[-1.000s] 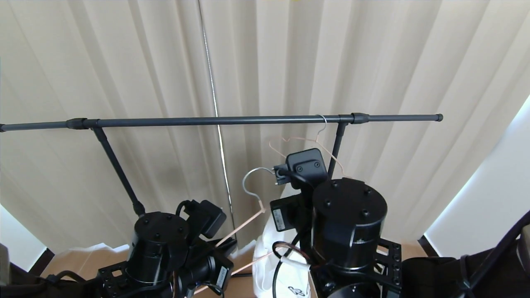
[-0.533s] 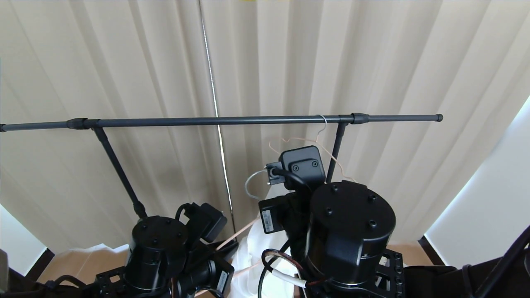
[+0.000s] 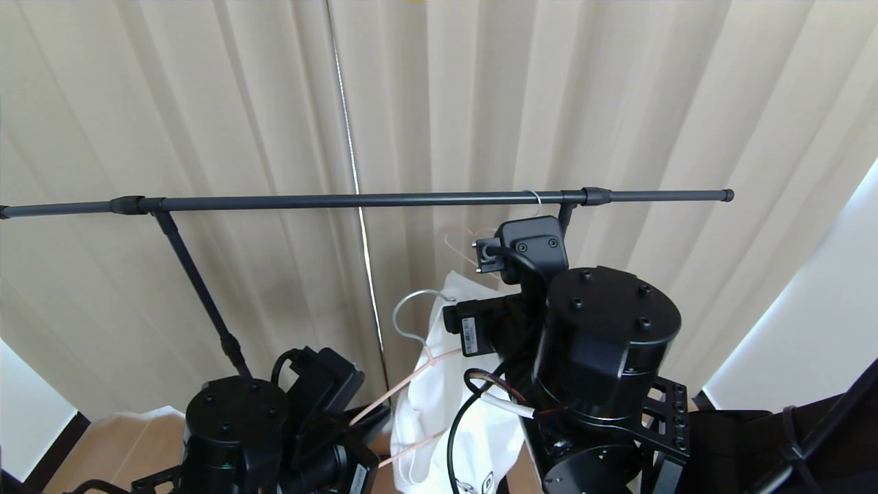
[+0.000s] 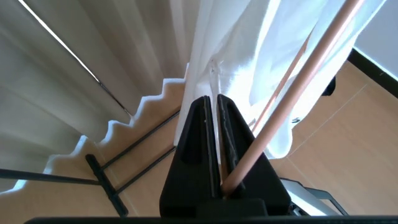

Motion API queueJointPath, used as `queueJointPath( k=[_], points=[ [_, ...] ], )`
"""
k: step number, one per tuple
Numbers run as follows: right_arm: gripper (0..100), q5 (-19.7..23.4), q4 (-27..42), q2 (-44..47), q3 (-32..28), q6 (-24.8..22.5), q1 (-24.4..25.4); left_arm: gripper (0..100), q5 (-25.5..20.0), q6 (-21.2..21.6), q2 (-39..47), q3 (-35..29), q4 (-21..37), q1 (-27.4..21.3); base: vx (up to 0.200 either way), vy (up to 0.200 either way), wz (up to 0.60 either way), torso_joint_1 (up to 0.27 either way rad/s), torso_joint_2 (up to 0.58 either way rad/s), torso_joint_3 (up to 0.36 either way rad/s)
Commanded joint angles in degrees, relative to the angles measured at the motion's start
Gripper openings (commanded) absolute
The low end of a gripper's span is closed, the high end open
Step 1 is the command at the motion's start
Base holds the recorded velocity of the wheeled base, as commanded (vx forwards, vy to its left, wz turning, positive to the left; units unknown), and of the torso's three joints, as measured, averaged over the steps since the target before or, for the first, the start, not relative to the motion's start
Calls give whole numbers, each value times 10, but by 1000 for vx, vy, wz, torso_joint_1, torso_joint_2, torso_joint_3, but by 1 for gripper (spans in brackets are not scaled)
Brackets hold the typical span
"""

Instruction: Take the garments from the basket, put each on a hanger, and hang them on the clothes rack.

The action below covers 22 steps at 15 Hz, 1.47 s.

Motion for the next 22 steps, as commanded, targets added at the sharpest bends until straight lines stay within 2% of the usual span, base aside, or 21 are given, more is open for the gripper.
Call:
queueJointPath(
  k=[1, 4, 10, 17, 20, 22],
  points=[
    [100, 0, -1, 10, 3, 1, 1, 0, 0, 0, -4, -4, -1, 0, 0, 0, 0, 0, 0, 0],
    [100, 0, -7, 12, 4, 0, 1, 0, 1, -1, -5, -14, -1, 4, 0, 0, 0, 0, 0, 0],
    [100, 0, -13, 6, 16, -6, 2, 0, 1, -3, 18, -49, -1, 60, 0, 0, 0, 0, 0, 0],
    [100, 9, -11, -20, 37, -20, 22, 0, 16, -7, 41, -95, -1, 79, 0, 0, 0, 0, 0, 0],
    [100, 10, -12, -23, 37, -21, 21, 0, 16, -7, 42, -97, -2, 79, 0, 0, 0, 0, 0, 0],
    [100, 27, 2, -53, 49, -29, 19, 0, 15, -7, 43, -92, -23, 87, 0, 0, 0, 0, 0, 0]
  ],
)
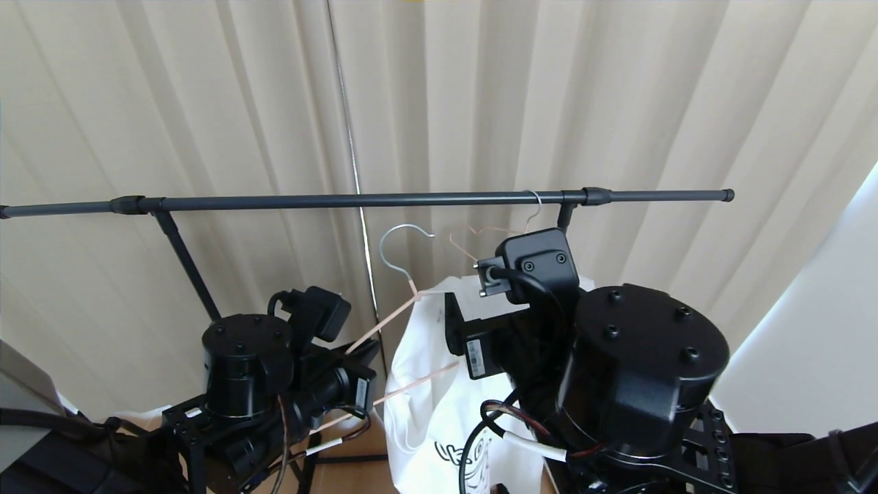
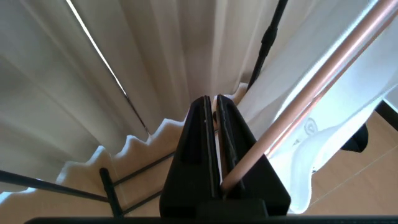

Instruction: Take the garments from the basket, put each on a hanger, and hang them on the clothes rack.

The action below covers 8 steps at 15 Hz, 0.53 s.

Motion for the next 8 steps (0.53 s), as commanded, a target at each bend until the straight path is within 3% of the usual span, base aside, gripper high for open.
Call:
queueJointPath(
  k=[1, 2, 4, 8],
  points=[
    [100, 33, 17, -41, 25, -21, -7, 0, -1, 0, 1, 4, -8, 3, 0, 0, 0, 0, 0, 0],
    [100, 59, 31, -55, 36, -28, -19, 0, -3, 0, -1, 5, -10, 3, 0, 0, 0, 0, 0, 0],
    [100, 188, 136, -135, 35, -56, -99, 0, -6, 5, -7, 20, -12, 0, 0, 0, 0, 0, 0, 0],
    [100, 515, 479, -240, -89, -110, -252, 0, -46, 13, -45, 60, -15, 0, 0, 0, 0, 0, 0, 0]
  ],
)
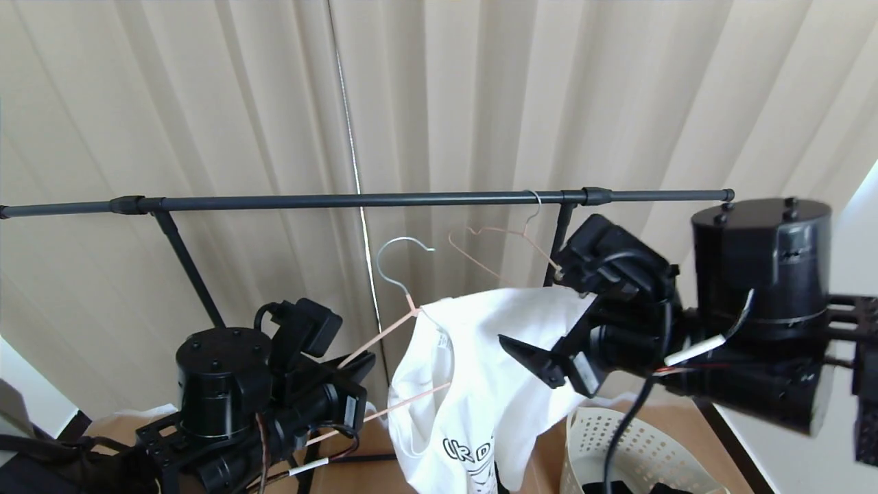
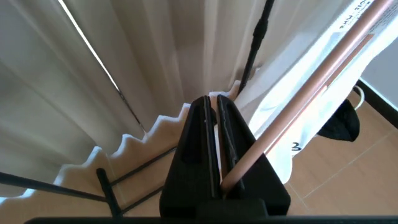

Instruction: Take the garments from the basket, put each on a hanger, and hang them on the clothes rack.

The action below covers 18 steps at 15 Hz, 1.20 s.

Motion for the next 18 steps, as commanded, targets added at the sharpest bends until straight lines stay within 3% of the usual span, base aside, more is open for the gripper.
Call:
queueJointPath(
  k=[1, 3, 5, 8, 18],
  points=[
    [100, 158, 181, -78, -123, -57, -105, 0, -32, 25, -36, 31, 0, 4, 0, 0, 0, 0, 0, 0],
    [100, 242, 313, -66, -189, -110, -124, 0, -63, 72, -43, 47, 0, 19, 0, 0, 0, 0, 0, 0],
    [100, 301, 435, -11, -255, -212, -140, 0, -77, 105, -43, 44, 0, 19, 0, 0, 0, 0, 0, 0],
    [100, 359, 464, 42, -267, -251, -137, 0, -80, 116, -40, 37, 0, 6, 0, 0, 0, 0, 0, 0],
    [100, 358, 426, 111, -218, -251, -88, 0, -80, 115, -42, 39, -1, -2, 0, 0, 0, 0, 0, 0]
  ],
)
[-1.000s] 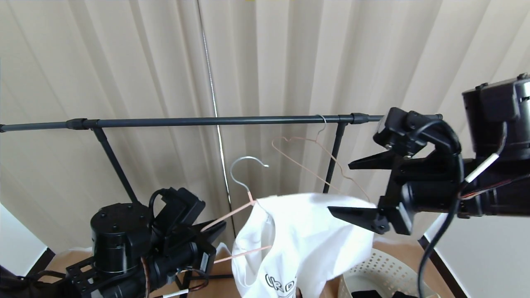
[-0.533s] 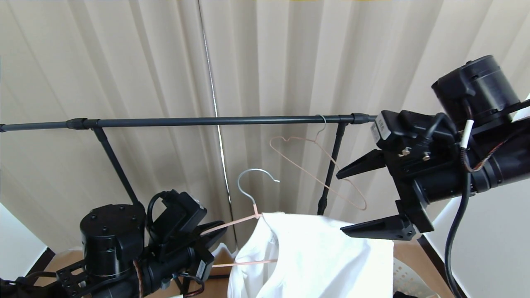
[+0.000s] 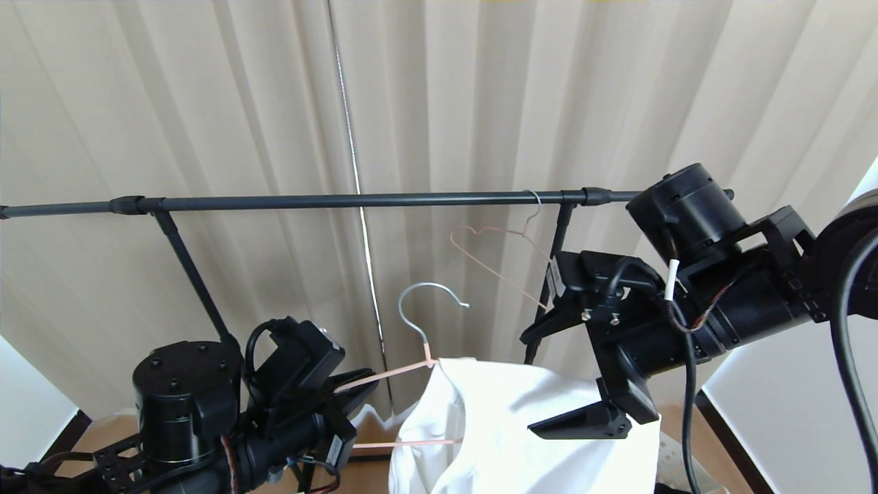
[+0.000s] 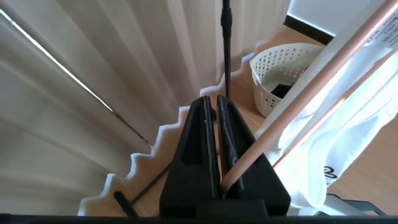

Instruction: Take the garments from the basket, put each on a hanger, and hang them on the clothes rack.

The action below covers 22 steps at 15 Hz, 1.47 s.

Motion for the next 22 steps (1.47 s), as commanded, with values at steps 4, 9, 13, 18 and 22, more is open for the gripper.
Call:
queueJointPath(
  k=[4, 9, 13, 18, 22],
  points=[
    [100, 0, -7, 42, -3, 1, 6, 0, 0, 0, -1, 0, -1, 0, 0, 0, 0, 0, 0, 0],
    [100, -1, -36, 55, -4, 2, 5, 0, -1, 0, -3, 1, -1, 0, 0, 0, 0, 0, 0, 0],
    [0, -1, -37, 56, -5, 3, 5, 0, -1, 0, -5, 5, -5, 0, 0, 0, 0, 0, 0, 0],
    [0, 0, -36, 44, -4, 5, 4, 0, -2, 0, -4, 10, -21, 0, 0, 0, 0, 0, 0, 0],
    [0, -1, -35, 32, 0, 5, 4, 0, -25, 0, -4, 25, -48, 3, 0, 0, 0, 0, 0, 0]
  ],
)
